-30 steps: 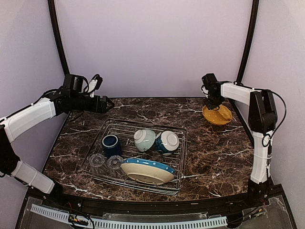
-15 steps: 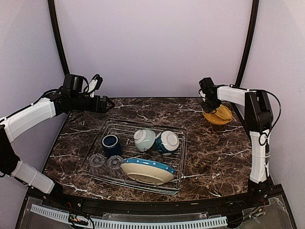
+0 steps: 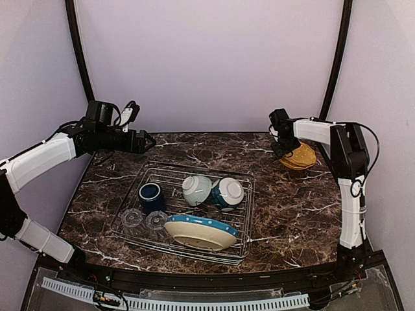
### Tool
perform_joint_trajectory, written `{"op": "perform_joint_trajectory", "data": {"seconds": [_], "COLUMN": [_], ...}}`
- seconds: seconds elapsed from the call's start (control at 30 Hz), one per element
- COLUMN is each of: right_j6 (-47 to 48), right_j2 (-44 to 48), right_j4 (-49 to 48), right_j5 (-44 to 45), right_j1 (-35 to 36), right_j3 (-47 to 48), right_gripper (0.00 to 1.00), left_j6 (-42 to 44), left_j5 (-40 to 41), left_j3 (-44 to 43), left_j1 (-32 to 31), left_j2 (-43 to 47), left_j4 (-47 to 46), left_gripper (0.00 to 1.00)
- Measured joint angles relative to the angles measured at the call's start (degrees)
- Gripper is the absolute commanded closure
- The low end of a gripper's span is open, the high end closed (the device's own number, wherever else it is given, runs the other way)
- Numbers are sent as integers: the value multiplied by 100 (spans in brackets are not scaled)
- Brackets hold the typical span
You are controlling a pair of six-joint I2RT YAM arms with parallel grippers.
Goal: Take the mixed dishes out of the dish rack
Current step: Place the plate in the corner of the board, then adjust the plate at the corner of the board.
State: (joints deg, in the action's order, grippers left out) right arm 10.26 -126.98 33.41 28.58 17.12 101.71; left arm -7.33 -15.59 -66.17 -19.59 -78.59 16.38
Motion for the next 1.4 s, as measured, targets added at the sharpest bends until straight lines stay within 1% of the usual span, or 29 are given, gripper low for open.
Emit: {"op": "perform_joint_trajectory", "data": {"seconds": [0.07,0.27,0.33,0.43,0.6,0.67,0.73,0.8,0.87,0.93,1.03,1.13,1.23,1.27,1.4], "right_j6": [-48,-168,-216,-295,-459,-531,-621,-671,-728,-776,-831,-890,-911,-946,-927], "right_j2": [2,59,164,398,935,1237,1735,2273,2771,3112,3080,2693,2164,1954,1329], "right_j4": [22,101,138,179,249,234,146,-2,-177,-262,-341,-363,-328,-328,-256], "right_j5": [-61,-319,-387,-520,-857,-1176,-1812,-2389,-2785,-2957,-2983,-2990,-3040,-3075,-3112], "right_j1": [0,2,0,0,2,2,7,20,39,48,-44,-210,-334,-374,-448], "right_j3": [0,-52,-74,-101,-197,-413,-901,-1453,-1971,-2319,-2369,-2251,-1915,-1727,-986], "right_gripper": [26,12,9,8,7,7,6,2,1,6,12,22,33,36,39], "left_j6": [0,0,-2,-2,-4,-4,-4,-7,-24,-48,-85,-90,-90,-87,-87], "left_j5": [0,-4,-4,-9,-9,-9,-7,-11,-26,-55,-138,-162,-157,-157,-151], "left_j3": [0,2,0,0,0,0,0,0,0,0,0,0,0,0,0], "left_j1": [0,0,0,0,0,0,0,0,0,0,0,0,0,0,0], "left_j2": [0,0,0,0,0,0,0,0,0,0,0,0,0,0,-4], "left_j4": [0,0,0,0,0,0,0,0,0,0,0,0,0,0,0], "left_gripper": [11,11,11,11,11,11,11,11,11,11,11,11,11,11,11]}}
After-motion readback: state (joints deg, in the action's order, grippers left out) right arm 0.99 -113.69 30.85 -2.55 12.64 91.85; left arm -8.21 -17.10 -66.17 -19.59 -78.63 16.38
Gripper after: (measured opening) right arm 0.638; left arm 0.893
